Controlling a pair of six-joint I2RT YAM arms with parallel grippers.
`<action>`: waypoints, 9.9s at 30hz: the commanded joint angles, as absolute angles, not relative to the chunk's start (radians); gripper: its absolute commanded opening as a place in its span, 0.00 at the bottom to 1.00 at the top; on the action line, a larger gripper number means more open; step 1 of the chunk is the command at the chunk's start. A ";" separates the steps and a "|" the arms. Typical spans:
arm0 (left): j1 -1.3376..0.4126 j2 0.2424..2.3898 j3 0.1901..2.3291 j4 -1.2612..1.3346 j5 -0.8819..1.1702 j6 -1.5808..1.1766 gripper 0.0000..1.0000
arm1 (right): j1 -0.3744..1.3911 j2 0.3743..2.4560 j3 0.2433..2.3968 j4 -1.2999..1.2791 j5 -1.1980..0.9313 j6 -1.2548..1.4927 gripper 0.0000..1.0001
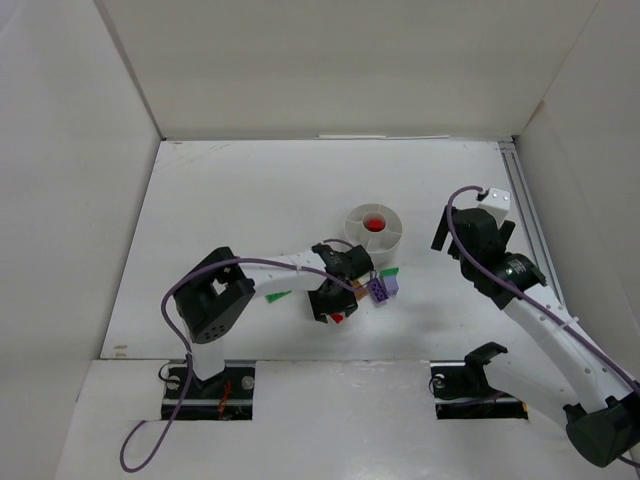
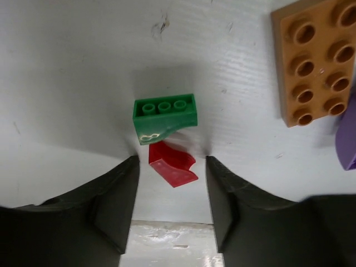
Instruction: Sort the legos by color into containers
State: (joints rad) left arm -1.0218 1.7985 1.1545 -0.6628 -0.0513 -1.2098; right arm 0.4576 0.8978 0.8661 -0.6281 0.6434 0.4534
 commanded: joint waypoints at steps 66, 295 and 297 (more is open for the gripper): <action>-0.854 1.957 1.847 -0.520 -0.058 -0.405 0.39 | 0.426 0.867 0.844 -0.615 0.828 0.508 0.99; -0.839 1.686 1.284 -0.040 -0.124 -0.374 0.49 | 0.382 0.976 0.982 -0.738 0.643 0.402 0.82; -0.839 1.655 1.270 -0.040 -0.106 -0.374 0.53 | 0.382 0.966 0.982 -0.738 0.643 0.402 0.82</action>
State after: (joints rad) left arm -0.8360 1.7226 1.2934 -0.0608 -0.1299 -0.3645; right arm 0.3870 0.9771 0.9668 -0.7338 0.6209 0.4114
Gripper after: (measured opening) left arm 0.521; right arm 0.824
